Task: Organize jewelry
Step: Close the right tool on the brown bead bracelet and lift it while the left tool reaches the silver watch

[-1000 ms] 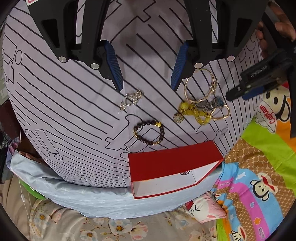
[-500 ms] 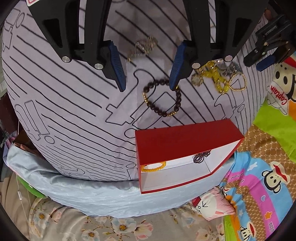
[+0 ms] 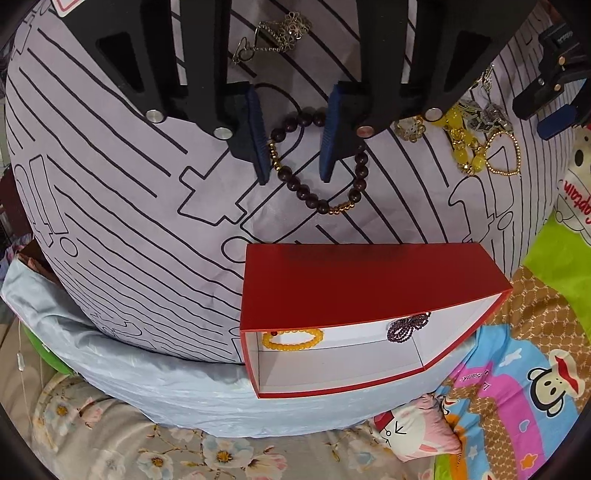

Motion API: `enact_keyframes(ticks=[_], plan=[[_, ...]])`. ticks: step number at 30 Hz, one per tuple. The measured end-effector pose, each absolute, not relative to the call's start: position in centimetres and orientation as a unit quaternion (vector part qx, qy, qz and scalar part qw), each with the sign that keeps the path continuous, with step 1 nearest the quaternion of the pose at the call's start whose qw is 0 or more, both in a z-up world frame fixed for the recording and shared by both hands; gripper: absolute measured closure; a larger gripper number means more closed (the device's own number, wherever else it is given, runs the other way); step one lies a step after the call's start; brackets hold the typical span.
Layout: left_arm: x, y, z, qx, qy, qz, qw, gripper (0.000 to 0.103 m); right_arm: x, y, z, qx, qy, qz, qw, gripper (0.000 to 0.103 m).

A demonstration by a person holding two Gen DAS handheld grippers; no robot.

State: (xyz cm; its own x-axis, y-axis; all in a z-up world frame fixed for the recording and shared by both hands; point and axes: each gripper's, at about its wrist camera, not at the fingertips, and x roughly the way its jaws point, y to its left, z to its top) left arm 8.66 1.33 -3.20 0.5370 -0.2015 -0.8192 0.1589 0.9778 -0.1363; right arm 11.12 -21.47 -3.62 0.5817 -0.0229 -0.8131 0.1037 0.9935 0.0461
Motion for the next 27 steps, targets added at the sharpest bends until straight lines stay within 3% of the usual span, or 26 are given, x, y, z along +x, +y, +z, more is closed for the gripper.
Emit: enact_keyframes(ticks=[2, 5, 17, 27], plan=[[8.6, 1.2, -3.3, -0.024, 0.471, -0.106, 0.875, 0.039, 11.2, -21.5, -3.6, 0.044, 0.457, -0.033, 0.888, 0.091], [8.5, 0.8, -3.3, -0.026, 0.474, -0.112, 0.873, 0.039, 11.0, -21.4, -3.6, 0.047, 0.457, -0.032, 0.888, 0.095], [10.5, -0.6, -3.4, -0.087, 0.49, -0.087, 0.863, 0.039, 9.8, -21.6, -3.6, 0.066, 0.456, -0.033, 0.887, 0.096], [10.0, -0.9, -3.6, -0.044, 0.489, -0.074, 0.868, 0.045, 9.6, -21.5, -3.6, 0.071, 0.456, -0.028, 0.886, 0.096]])
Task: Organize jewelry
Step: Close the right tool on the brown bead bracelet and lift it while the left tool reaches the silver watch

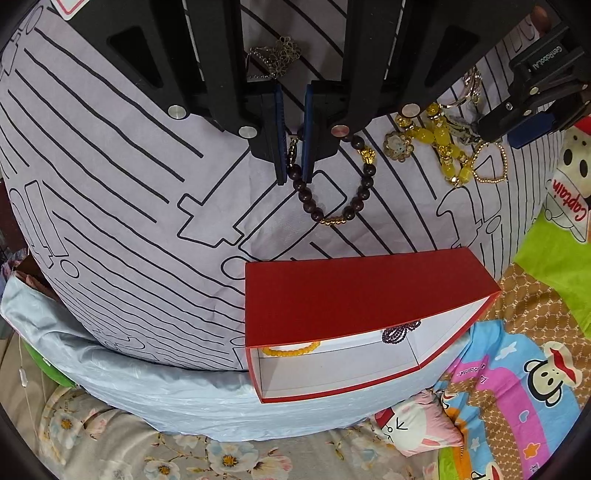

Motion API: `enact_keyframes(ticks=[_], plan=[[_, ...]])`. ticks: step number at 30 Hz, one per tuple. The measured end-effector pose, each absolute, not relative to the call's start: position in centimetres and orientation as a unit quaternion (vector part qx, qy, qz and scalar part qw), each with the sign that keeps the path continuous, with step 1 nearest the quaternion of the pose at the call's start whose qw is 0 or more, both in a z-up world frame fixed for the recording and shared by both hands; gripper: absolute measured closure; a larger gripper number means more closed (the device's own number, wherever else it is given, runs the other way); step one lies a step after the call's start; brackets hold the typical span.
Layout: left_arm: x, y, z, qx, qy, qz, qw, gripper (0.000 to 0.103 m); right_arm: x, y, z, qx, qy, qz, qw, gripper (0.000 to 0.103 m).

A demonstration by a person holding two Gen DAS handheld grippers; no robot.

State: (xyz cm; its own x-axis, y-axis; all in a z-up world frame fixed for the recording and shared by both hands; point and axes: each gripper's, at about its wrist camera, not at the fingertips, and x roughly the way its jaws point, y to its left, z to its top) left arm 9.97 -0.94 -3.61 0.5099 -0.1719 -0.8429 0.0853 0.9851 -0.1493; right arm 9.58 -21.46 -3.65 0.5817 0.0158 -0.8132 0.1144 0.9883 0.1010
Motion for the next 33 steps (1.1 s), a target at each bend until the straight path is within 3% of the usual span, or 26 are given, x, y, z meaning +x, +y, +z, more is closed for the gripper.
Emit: enact_keyframes(ticks=[11, 14, 33], plan=[[9.2, 0.7, -3.6, -0.04, 0.488, -0.07, 0.869, 0.056, 8.9, -21.0, -3.6, 0.076, 0.459, -0.02, 0.885, 0.096], [9.2, 0.7, -3.6, -0.04, 0.487, -0.087, 0.868, 0.073, 8.9, -21.0, -3.6, 0.076, 0.46, -0.02, 0.885, 0.096], [8.7, 0.9, -2.2, -0.052, 0.478, -0.121, 0.868, 0.074, 8.1, -21.4, -2.3, 0.097, 0.448, -0.016, 0.888, 0.096]])
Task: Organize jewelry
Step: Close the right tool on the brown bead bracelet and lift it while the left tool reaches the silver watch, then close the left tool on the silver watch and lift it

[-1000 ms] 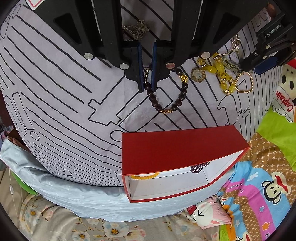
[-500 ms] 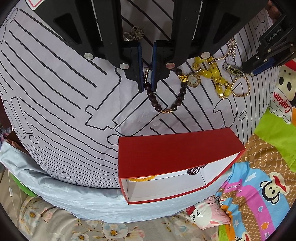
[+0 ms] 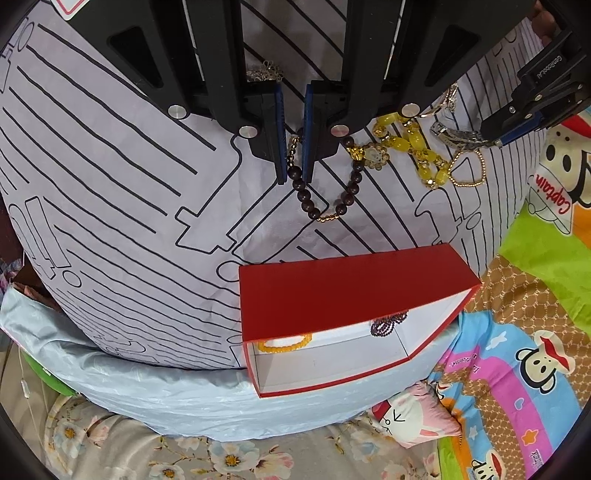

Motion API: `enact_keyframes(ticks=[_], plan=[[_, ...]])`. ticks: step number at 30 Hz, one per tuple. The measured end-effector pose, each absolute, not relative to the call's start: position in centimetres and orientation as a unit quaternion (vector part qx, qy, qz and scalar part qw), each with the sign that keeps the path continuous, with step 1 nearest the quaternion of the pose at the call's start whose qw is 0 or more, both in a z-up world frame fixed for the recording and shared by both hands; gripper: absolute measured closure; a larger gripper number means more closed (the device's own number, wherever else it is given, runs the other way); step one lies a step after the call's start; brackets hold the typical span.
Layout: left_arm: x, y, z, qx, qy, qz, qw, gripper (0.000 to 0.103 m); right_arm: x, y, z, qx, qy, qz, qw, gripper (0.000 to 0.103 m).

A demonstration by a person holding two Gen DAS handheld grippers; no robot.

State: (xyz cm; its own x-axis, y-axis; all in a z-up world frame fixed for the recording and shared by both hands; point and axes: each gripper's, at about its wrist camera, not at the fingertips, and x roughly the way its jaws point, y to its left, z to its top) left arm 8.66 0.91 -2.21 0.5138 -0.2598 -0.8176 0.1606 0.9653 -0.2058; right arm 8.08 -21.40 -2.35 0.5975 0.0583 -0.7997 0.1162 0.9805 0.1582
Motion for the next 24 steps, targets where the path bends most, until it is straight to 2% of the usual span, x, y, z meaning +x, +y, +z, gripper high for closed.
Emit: enact_keyframes(ticks=[14, 15, 16, 18, 20, 24], plan=[[7.9, 0.8, 1.9, -0.056, 0.442, -0.146, 0.883, 0.075, 6.9, -21.1, 1.7, 0.096, 0.408, -0.009, 0.908, 0.096], [7.9, 0.9, 2.1, -0.056, 0.441, -0.147, 0.884, 0.082, 6.8, -21.1, 1.9, 0.095, 0.405, -0.009, 0.909, 0.096], [7.9, 0.9, 2.3, -0.056, 0.438, -0.149, 0.885, 0.094, 6.7, -21.1, 2.1, 0.095, 0.403, -0.008, 0.91, 0.096], [8.1, 0.9, 2.6, -0.061, 0.441, -0.154, 0.882, 0.095, 6.5, -21.1, 2.5, 0.097, 0.399, -0.007, 0.912, 0.096], [8.3, 0.8, 2.9, -0.057, 0.437, -0.154, 0.884, 0.102, 6.5, -21.1, 2.9, 0.094, 0.395, -0.007, 0.914, 0.096], [8.3, 0.8, 3.2, -0.052, 0.432, -0.153, 0.887, 0.102, 6.4, -21.1, 2.9, 0.094, 0.396, -0.007, 0.913, 0.096]])
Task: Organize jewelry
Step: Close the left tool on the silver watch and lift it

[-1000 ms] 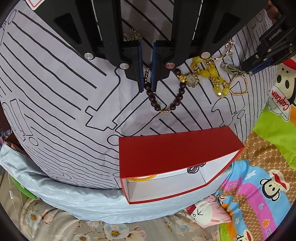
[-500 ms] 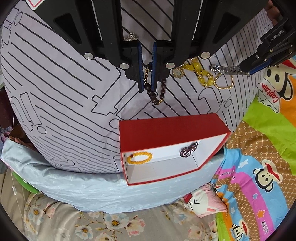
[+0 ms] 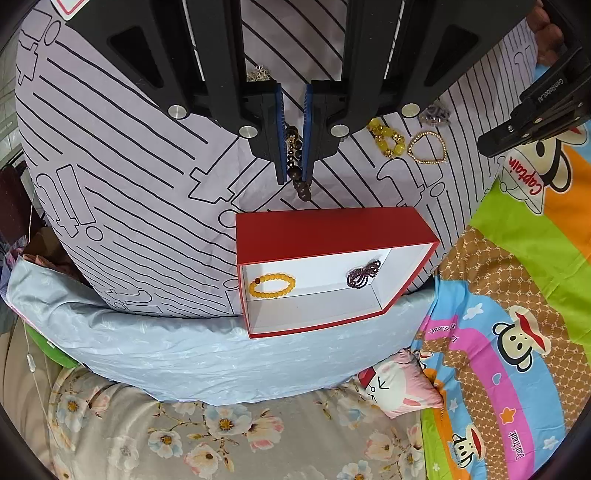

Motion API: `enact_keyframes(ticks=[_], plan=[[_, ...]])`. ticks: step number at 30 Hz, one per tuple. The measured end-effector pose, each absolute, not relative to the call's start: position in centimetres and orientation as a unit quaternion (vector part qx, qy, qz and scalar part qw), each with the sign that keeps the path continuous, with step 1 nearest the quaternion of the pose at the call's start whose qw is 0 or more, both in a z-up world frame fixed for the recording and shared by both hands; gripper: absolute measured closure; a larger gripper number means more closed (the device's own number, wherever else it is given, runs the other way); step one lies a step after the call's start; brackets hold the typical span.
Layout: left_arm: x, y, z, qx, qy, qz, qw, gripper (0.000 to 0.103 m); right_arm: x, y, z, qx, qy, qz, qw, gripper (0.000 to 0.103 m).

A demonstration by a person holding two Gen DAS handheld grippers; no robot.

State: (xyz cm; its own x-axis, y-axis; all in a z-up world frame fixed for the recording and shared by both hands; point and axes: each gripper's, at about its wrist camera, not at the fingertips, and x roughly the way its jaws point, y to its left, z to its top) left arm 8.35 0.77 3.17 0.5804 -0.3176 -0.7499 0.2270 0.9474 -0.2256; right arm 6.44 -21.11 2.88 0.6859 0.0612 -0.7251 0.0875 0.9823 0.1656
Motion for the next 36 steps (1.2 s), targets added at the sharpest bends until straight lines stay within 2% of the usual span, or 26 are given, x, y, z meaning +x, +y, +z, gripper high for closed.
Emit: enact_keyframes(ticks=[5, 7, 8, 9, 17, 20, 22, 24, 28, 30, 36], plan=[[8.4, 1.0, 2.0, -0.055, 0.447, -0.143, 0.881, 0.1, 6.3, -21.2, 2.4, 0.099, 0.401, -0.006, 0.911, 0.096], [8.2, 1.1, 1.3, -0.053, 0.457, -0.139, 0.877, 0.084, 6.3, -21.2, 2.2, 0.1, 0.402, -0.006, 0.91, 0.096], [8.1, 1.0, 0.9, -0.051, 0.461, -0.135, 0.875, 0.06, 6.3, -21.2, 2.2, 0.101, 0.403, -0.006, 0.91, 0.096], [7.9, 0.9, 0.5, -0.049, 0.461, -0.13, 0.876, 0.049, 6.4, -21.2, 2.1, 0.102, 0.404, -0.005, 0.909, 0.096], [8.8, 0.1, -2.8, -0.028, 0.475, -0.114, 0.872, 0.049, 6.6, -20.9, 1.5, 0.103, 0.409, -0.001, 0.906, 0.096], [9.4, 0.2, -3.5, -0.037, 0.474, -0.117, 0.872, 0.053, 6.7, -20.9, 1.3, 0.104, 0.411, 0.0, 0.906, 0.096], [9.5, -0.1, -3.6, -0.032, 0.468, -0.119, 0.875, 0.061, 6.8, -20.9, 1.3, 0.104, 0.412, 0.0, 0.905, 0.096], [9.6, -0.4, -3.6, -0.025, 0.463, -0.127, 0.877, 0.072, 6.8, -20.8, 1.2, 0.104, 0.412, 0.001, 0.905, 0.096], [9.7, -0.6, -3.6, -0.021, 0.461, -0.134, 0.877, 0.079, 6.8, -20.8, 1.2, 0.105, 0.412, 0.001, 0.905, 0.096], [9.7, -0.5, -3.6, -0.025, 0.462, -0.137, 0.876, 0.086, 6.9, -20.8, 1.1, 0.104, 0.413, 0.001, 0.905, 0.096], [9.5, -0.3, -3.2, -0.03, 0.463, -0.145, 0.874, 0.089, 7.1, -20.6, 1.1, 0.104, 0.413, 0.003, 0.905, 0.096]])
